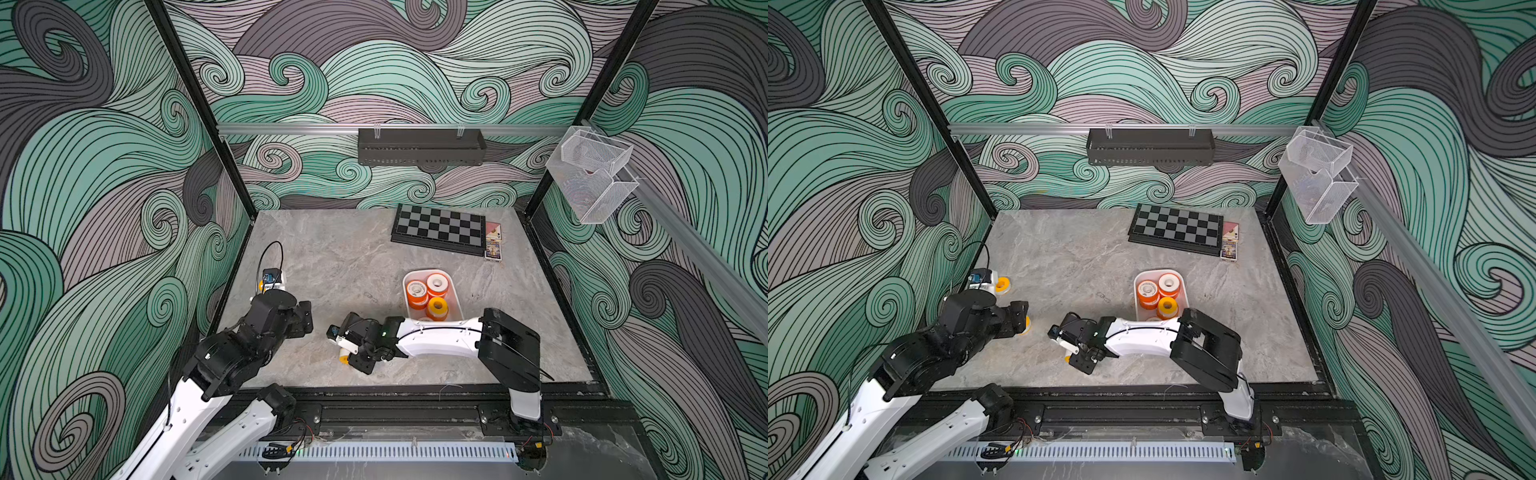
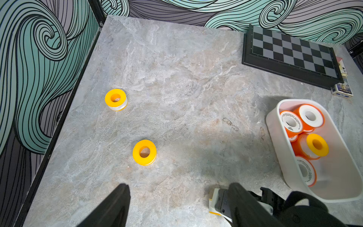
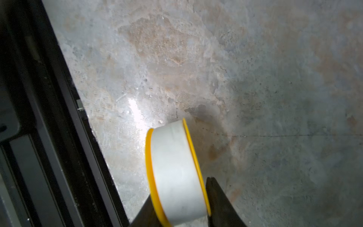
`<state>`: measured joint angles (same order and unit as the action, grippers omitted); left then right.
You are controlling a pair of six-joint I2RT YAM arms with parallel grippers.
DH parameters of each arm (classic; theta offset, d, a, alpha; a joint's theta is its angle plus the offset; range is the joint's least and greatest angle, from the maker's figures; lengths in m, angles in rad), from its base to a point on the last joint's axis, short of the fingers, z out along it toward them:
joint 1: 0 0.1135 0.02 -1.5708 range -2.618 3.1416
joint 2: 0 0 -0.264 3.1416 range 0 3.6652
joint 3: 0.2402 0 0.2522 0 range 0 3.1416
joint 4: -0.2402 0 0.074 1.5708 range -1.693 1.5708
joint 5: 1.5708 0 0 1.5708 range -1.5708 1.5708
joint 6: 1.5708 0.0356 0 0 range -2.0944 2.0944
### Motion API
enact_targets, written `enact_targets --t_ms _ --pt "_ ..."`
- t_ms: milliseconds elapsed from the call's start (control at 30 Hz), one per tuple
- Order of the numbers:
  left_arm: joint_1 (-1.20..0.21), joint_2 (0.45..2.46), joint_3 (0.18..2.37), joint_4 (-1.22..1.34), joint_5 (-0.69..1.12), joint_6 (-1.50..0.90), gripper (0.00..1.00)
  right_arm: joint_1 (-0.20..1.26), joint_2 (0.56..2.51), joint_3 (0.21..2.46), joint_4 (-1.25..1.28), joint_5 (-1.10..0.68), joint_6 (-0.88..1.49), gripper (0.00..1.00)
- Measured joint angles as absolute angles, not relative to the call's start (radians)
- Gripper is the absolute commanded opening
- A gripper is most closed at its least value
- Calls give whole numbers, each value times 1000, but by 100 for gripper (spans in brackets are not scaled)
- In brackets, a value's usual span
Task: Put the sealing tape into the storage box
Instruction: Pick up the sealing tape at the center of the board.
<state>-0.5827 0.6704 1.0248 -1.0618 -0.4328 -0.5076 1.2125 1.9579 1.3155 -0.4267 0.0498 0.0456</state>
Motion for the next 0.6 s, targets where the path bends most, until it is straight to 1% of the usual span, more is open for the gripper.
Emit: enact_targets --t_ms 33,200,300,467,600 --pt "-583 670 1025 -1062 -433 -508 82 1213 1958 1316 -423 48 46 32" --pt "-583 670 1024 -1062 -433 -508 82 1212 1949 1317 -422 35 52 30" --pt "-583 670 1024 -1062 -433 -508 82 1205 1909 1309 -422 13 64 29" --pt "-583 670 1024 -1062 -431 -508 82 1158 1767 1261 -410 -30 88 29" --pt "-583 670 1024 -1062 -426 -508 82 1061 1613 1179 -398 -52 105 29"
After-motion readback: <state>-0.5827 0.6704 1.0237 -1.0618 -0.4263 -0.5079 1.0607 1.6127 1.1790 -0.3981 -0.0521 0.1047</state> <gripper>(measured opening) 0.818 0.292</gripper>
